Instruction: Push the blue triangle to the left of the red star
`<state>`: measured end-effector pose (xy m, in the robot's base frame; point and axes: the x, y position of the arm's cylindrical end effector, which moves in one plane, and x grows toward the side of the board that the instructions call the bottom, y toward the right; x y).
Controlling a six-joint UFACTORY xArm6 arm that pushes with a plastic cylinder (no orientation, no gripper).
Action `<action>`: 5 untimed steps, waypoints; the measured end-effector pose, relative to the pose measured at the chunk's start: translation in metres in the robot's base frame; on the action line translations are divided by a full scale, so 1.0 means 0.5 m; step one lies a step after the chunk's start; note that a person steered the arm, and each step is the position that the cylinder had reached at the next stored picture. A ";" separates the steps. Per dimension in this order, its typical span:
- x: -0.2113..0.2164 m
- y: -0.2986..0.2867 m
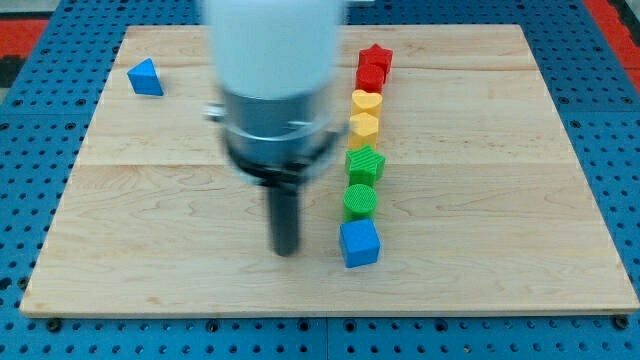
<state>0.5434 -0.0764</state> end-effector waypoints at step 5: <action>-0.503 -0.319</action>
<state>0.2921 -0.2357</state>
